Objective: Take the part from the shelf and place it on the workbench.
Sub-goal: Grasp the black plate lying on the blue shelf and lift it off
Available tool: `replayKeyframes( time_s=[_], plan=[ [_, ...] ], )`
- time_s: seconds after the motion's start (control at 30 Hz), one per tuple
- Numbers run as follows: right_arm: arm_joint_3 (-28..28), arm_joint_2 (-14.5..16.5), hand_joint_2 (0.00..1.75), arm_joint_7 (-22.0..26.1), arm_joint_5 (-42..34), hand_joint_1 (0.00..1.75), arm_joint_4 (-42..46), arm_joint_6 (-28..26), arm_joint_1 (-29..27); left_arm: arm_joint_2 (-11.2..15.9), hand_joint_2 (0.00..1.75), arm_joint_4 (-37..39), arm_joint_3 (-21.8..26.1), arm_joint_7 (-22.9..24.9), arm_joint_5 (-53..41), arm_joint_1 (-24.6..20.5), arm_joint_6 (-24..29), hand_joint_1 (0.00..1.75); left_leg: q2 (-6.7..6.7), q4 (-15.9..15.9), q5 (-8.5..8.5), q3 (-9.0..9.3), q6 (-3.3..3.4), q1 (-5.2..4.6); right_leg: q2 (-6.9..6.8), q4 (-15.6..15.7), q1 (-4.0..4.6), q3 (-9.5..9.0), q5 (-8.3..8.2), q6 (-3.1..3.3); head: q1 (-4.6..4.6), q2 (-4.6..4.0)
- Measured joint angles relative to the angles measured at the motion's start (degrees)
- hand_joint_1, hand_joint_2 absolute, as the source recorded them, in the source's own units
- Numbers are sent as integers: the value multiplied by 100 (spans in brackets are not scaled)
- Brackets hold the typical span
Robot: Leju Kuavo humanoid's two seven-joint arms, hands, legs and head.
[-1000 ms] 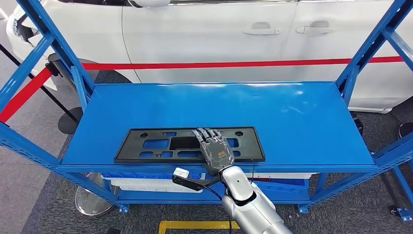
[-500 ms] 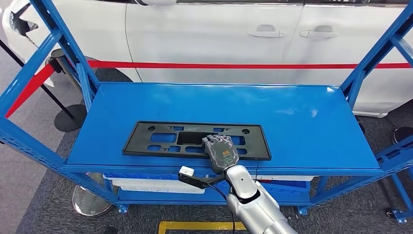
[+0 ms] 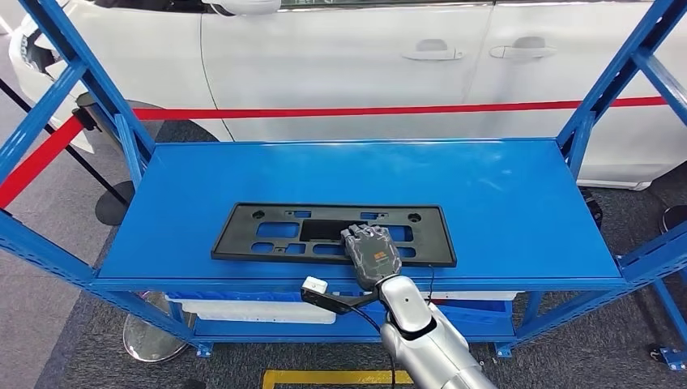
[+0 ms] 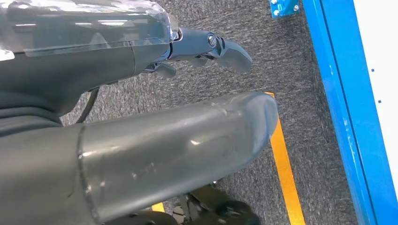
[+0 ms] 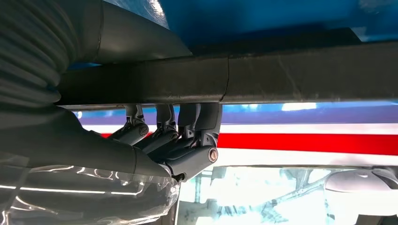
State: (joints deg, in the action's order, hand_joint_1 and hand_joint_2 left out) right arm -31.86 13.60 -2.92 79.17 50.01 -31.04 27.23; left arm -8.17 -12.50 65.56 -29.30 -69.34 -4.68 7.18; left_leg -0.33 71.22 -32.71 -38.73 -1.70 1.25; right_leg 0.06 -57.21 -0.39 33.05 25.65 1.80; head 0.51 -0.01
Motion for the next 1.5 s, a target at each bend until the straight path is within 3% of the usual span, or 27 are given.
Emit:
replayKeyframes(
  time_s=[0.03,0.07,0.1,0.17,0.23,0.37,0.43,0.5,0.53,0.57,0.6,0.63,0.7,0.73,0.8,0.9,0.93,1.0,1.07,1.1,1.13,1.17,1.23,1.37,1.43,1.5],
  plan=[
    [16,-4,175,93,-126,175,94,-2,-63,-1,0,0,2,0,12,9,2,0,1,256,-65,-119,-10,1,0,-3,9,-6,6,5,1,0],
    [33,-9,175,232,-321,175,236,-3,-147,-2,0,0,6,1,32,18,6,0,2,291,-10,-136,-13,1,3,-9,15,-14,15,7,1,0],
    [45,-11,175,406,-582,175,457,1,-252,-4,0,0,13,8,61,26,14,0,4,84,151,-37,-11,2,10,-19,18,-25,28,5,2,1],
    [44,-11,175,703,-1166,175,1032,61,-482,-9,0,0,29,24,107,32,31,0,11,-692,517,343,9,0,33,-63,28,-41,72,-21,3,1],
    [17,-8,175,800,-1524,175,1613,174,-678,-22,0,0,46,32,134,23,45,0,4,-1183,651,572,70,-21,54,-112,49,-26,108,-71,6,1],
    [-6,-15,175,785,-1630,175,2256,267,-969,-58,0,0,66,34,158,30,64,0,-14,-1259,676,567,216,-23,51,-181,50,24,166,-189,3,1],
    [-9,-24,175,870,-1776,175,2444,244,-1039,-75,0,0,71,37,174,30,67,0,-3,-1284,698,560,286,-5,40,-596,30,215,437,-248,-17,1],
    [-22,-63,175,1249,-2437,175,2674,141,-1163,-76,0,0,94,49,207,28,84,0,0,-1283,699,547,317,-10,30,-1355,10,578,798,-288,-37,0],
    [-46,-103,175,1533,-3003,175,2886,69,-1283,-80,44,0,120,62,232,31,100,0,-4,-1282,696,545,320,-11,28,-1651,2,726,885,-300,-38,0],
    [-82,-153,175,1807,-3601,175,3166,1,-1426,-86,87,0,148,79,251,38,120,0,-11,-1281,691,548,320,-12,27,-1749,-3,787,857,-304,-40,0],
    [-130,-216,175,2036,-4173,175,3526,-54,-1569,-95,131,0,176,100,272,45,144,0,-20,-1280,684,557,316,-12,26,-1626,-5,741,719,-299,-42,0],
    [-175,-289,175,2188,-4620,175,3912,-92,-1697,-109,131,0,195,118,290,52,163,0,-27,-1279,673,574,308,-13,25,-1294,-4,592,502,-282,-42,1],
    [-227,-468,175,2415,-5251,175,4660,-136,-1931,-142,44,0,228,143,313,58,183,0,-40,-1273,643,602,277,-25,22,-502,17,227,158,-231,-43,0],
    [-234,-571,175,2528,-5491,175,4999,-155,-2073,-156,0,0,254,143,328,58,174,0,-48,-1272,632,607,253,-33,22,-248,33,111,87,-209,-44,0],
    [-235,-760,175,2771,-5857,175,5564,-191,-2401,-178,0,0,310,132,368,61,132,0,-61,-1278,617,610,193,-44,29,-118,63,53,99,-176,-43,1],
    [-221,-949,175,3135,-6288,175,6192,-180,-2901,-200,0,0,355,116,372,67,68,0,-37,-1182,503,601,101,-44,22,-60,22,13,78,-81,-32,0],
    [-201,-979,175,3230,-6418,175,6337,-141,-3044,-202,0,0,360,150,352,64,66,0,-23,-976,365,523,76,-42,11,-37,5,-6,72,-46,-20,0],
    [-125,-1002,175,3360,-6645,175,6520,-46,-3313,-204,0,0,364,279,318,59,98,0,-3,-252,-19,206,34,-27,-6,-32,14,-18,81,-2,3,1],
    [-25,-1008,175,3435,-6840,175,6603,23,-3566,-205,0,0,393,435,314,59,168,0,-3,302,-197,-48,6,-19,-9,-40,30,-19,89,10,5,1],
    [29,-1008,175,3472,-6920,175,6629,49,-3688,-205,0,0,413,491,315,60,201,0,-3,276,-118,-33,4,-18,-6,-48,33,-22,94,9,5,1],
    [83,-1008,175,3513,-6982,175,6653,79,-3809,-205,0,0,434,552,317,57,240,0,-3,9,59,97,13,-18,-3,-60,35,-27,102,5,7,1],
    [133,-1008,175,3567,-7032,175,6676,119,-3927,-205,0,0,448,585,317,53,272,0,-2,-406,264,299,32,-19,0,-78,35,-33,115,-6,8,1],
    [216,-1008,175,3727,-7076,175,6722,236,-4154,-207,0,0,466,623,325,41,316,0,-5,-1088,506,633,92,-44,4,-120,51,-29,141,-51,4,0],
    [283,-1008,175,4085,-6923,175,6814,479,-4591,-237,0,1,495,623,340,42,336,0,-8,-1281,577,706,215,-55,6,-141,52,-21,136,-156,3,1],
    [308,-1008,175,4197,-6798,175,6855,501,-4779,-267,0,1,498,647,320,40,339,0,9,-1344,641,699,298,-22,14,-353,50,54,354,-210,-12,1],
    [332,-1008,175,4253,-6658,175,6868,472,-4923,-280,0,1,499,686,290,39,342,0,29,-1362,686,655,342,-16,16,-980,24,293,805,-260,-32,1]
  ],
)
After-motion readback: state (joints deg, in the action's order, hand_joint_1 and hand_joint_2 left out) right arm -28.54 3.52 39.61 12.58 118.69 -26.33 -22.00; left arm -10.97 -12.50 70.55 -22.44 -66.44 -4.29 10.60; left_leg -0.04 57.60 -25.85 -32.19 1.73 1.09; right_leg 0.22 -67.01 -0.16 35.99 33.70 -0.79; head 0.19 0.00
